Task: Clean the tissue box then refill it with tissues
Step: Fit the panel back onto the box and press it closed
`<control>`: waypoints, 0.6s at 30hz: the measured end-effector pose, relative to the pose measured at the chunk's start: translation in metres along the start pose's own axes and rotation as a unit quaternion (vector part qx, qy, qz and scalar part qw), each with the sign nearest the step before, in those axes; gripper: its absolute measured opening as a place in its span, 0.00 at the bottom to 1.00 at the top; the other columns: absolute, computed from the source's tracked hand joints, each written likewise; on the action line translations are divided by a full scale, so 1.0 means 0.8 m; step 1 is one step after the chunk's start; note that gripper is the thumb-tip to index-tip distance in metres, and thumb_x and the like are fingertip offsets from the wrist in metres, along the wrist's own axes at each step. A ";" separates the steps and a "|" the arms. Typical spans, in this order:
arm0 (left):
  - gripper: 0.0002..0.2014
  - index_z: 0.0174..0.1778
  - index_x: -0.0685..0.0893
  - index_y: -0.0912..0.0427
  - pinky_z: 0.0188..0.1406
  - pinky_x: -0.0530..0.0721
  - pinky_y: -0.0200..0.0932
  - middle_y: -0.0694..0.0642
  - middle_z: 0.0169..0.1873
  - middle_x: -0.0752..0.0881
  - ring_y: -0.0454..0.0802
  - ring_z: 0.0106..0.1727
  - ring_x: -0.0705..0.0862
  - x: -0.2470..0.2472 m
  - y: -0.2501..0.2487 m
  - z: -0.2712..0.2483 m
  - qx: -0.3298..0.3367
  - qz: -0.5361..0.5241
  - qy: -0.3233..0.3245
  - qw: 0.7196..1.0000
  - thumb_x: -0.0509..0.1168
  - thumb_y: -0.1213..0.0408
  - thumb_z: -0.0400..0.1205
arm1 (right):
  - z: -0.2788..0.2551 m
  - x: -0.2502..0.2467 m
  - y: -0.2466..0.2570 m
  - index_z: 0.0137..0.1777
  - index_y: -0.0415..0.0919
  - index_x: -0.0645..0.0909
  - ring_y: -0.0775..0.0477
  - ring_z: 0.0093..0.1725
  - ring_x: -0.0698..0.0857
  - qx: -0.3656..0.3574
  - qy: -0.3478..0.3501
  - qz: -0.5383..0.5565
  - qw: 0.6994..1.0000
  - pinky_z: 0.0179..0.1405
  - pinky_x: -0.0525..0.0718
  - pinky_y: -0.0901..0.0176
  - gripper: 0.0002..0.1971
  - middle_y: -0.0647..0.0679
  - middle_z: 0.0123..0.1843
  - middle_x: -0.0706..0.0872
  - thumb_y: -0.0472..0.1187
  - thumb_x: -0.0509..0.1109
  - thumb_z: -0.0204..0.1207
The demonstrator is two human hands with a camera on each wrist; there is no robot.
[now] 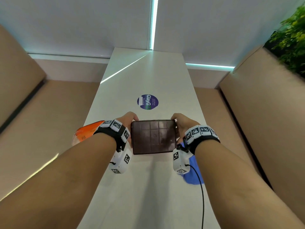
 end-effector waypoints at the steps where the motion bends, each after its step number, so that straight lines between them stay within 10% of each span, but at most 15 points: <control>1: 0.10 0.42 0.74 0.56 0.46 0.79 0.68 0.62 0.45 0.79 0.63 0.49 0.79 0.003 0.000 -0.014 0.005 -0.012 0.007 1.000 0.55 0.61 0.66 | -0.019 0.006 0.004 0.39 0.41 0.79 0.38 0.36 0.80 -0.002 0.018 0.012 1.000 0.37 0.84 0.38 0.15 0.42 0.36 0.81 0.48 0.67 0.54; 5: 0.10 0.42 0.77 0.54 0.50 0.79 0.54 0.57 0.47 0.81 0.58 0.48 0.81 0.005 0.001 -0.030 0.071 -0.092 0.011 0.993 0.60 0.55 0.69 | -0.062 0.017 0.018 0.41 0.43 0.73 0.44 0.41 0.74 -0.060 0.067 0.012 0.996 0.45 0.80 0.47 0.07 0.47 0.36 0.72 0.37 0.54 0.68; 11: 0.25 0.57 0.84 0.62 0.47 0.83 0.48 0.61 0.52 0.87 0.56 0.50 0.86 0.021 0.033 -0.036 0.183 -0.160 -0.001 0.970 0.57 0.43 0.82 | -0.071 0.029 -0.012 0.61 0.46 0.78 0.52 0.44 0.75 -0.170 0.083 0.019 0.982 0.43 0.75 0.55 0.33 0.52 0.49 0.80 0.17 0.46 0.65; 15: 0.14 0.64 0.77 0.60 0.41 0.82 0.46 0.63 0.59 0.83 0.52 0.46 0.84 0.025 0.063 -0.033 0.242 -0.189 -0.050 0.950 0.55 0.63 0.85 | -0.067 0.033 -0.050 0.59 0.47 0.83 0.54 0.53 0.79 -0.201 0.059 0.141 0.968 0.51 0.74 0.53 0.20 0.54 0.50 0.84 0.32 0.55 0.75; 18: 0.24 0.75 0.66 0.56 0.37 0.81 0.46 0.62 0.63 0.78 0.51 0.47 0.82 0.025 0.088 -0.026 0.267 -0.236 -0.085 0.930 0.54 0.74 0.82 | -0.060 0.038 -0.078 0.62 0.44 0.82 0.52 0.57 0.81 -0.208 0.035 0.222 0.952 0.53 0.76 0.56 0.14 0.53 0.54 0.87 0.42 0.61 0.80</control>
Point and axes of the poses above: each hand's wrist, its own z-axis towards the middle knuckle, its own x-axis out of the palm, y = z × x, the point moved 3 cm from there along z, towards the middle knuckle
